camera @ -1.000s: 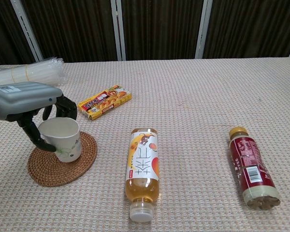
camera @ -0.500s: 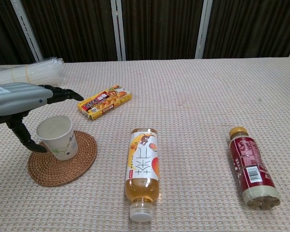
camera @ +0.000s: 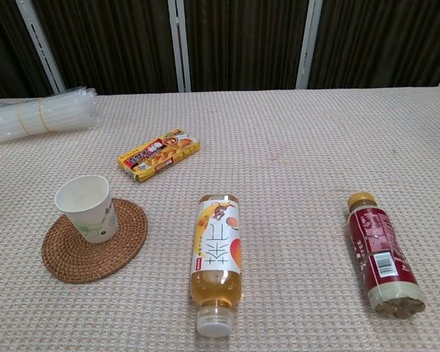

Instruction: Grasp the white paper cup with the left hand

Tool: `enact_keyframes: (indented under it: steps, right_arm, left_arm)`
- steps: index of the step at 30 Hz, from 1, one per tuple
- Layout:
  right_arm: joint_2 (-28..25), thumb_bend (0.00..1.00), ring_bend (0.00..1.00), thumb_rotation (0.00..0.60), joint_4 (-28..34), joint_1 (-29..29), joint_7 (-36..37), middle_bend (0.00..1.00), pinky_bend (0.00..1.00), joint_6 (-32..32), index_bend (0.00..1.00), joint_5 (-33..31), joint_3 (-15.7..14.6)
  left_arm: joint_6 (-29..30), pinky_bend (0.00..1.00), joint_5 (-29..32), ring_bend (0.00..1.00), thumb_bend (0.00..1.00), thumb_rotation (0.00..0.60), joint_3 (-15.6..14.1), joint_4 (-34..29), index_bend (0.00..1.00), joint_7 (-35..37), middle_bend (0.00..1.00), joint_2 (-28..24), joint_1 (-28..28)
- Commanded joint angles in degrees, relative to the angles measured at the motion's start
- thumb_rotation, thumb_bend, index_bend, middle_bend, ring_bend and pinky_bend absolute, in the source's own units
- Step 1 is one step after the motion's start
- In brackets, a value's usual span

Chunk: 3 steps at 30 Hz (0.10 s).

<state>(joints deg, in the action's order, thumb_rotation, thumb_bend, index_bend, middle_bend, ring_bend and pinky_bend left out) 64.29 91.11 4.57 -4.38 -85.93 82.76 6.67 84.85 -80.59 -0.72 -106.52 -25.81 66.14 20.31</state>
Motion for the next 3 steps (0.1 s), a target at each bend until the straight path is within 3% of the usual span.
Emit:
enact_keyframes:
  steps: [1,3]
  right_arm:
    - [-0.2,0.00,0.00,0.600,0.2,0.1,0.5,0.00,0.00,0.0,0.00,0.6,-0.2]
    - [-0.4,0.00,0.00,0.600,0.5,0.0,0.8,0.00,0.00,-0.3,0.00,1.0,-0.3]
  left_arm:
    - [8.0,0.00,-4.1,0.00,0.00,0.600,-2.6,2.7,0.00,1.9,0.00,-1.3,-6.8]
    - [9.4,0.00,-5.0,0.00,0.00,0.600,-3.2,4.9,0.00,4.0,0.00,-1.0,-8.5]
